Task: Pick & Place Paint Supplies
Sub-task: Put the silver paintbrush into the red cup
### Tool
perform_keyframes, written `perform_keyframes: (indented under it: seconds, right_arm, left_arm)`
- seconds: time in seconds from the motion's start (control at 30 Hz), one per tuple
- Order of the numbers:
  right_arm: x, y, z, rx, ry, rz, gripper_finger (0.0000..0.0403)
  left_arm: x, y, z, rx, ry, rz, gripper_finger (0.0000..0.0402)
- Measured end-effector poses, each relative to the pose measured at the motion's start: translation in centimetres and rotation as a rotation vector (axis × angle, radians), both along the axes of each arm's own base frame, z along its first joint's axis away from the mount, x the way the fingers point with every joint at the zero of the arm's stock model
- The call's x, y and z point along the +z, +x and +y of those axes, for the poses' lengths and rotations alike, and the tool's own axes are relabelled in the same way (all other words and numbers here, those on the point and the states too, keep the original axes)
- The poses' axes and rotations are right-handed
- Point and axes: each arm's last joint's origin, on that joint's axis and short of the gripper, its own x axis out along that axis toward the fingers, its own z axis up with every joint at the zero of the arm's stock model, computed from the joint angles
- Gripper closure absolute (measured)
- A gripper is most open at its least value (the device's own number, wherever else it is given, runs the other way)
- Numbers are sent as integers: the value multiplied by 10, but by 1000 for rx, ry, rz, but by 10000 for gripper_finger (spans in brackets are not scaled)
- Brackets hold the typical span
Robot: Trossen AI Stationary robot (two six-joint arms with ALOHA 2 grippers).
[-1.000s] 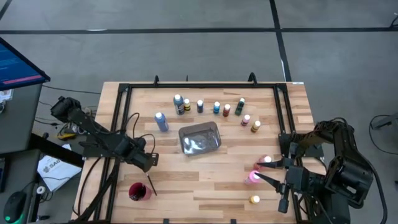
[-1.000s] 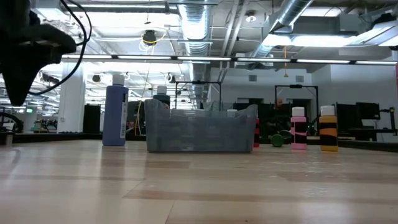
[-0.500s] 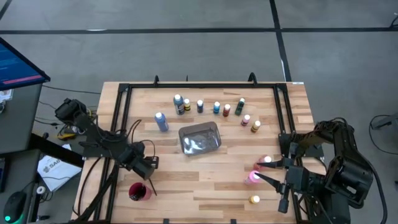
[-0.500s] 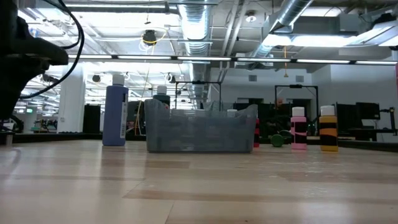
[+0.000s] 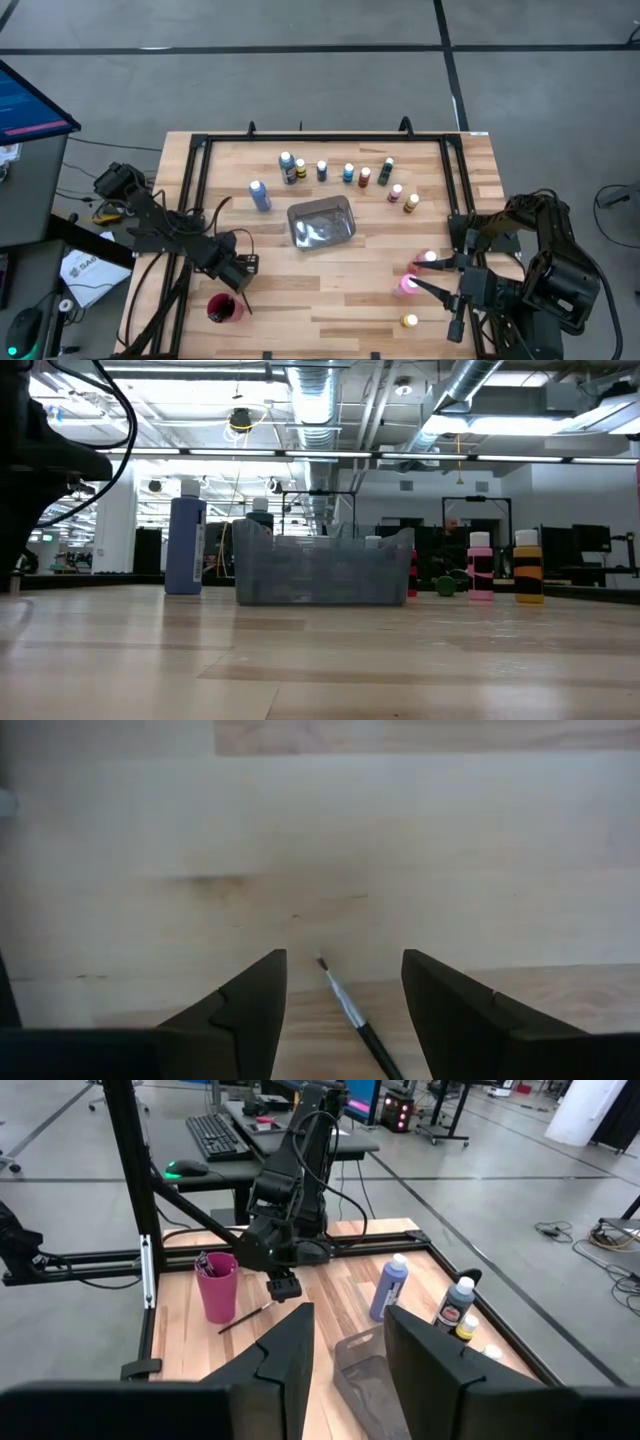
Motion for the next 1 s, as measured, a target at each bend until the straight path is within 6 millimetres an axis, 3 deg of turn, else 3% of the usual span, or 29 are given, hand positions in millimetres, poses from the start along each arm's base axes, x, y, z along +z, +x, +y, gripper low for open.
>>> perform_keyframes:
  seconds: [0.3, 0.57, 1.0]
  right_arm:
    - [-1, 0, 1, 18, 15, 27, 284]
    - [-1, 0, 1, 18, 15, 27, 284]
    - [-2, 1, 2, 15, 19, 27, 284]
  left_arm:
    - [-24, -7, 1, 16, -96, -23, 209]
    - [-26, -9, 3, 28, -96, -20, 230]
    - [-27, -11, 5, 78, -70, -21, 351]
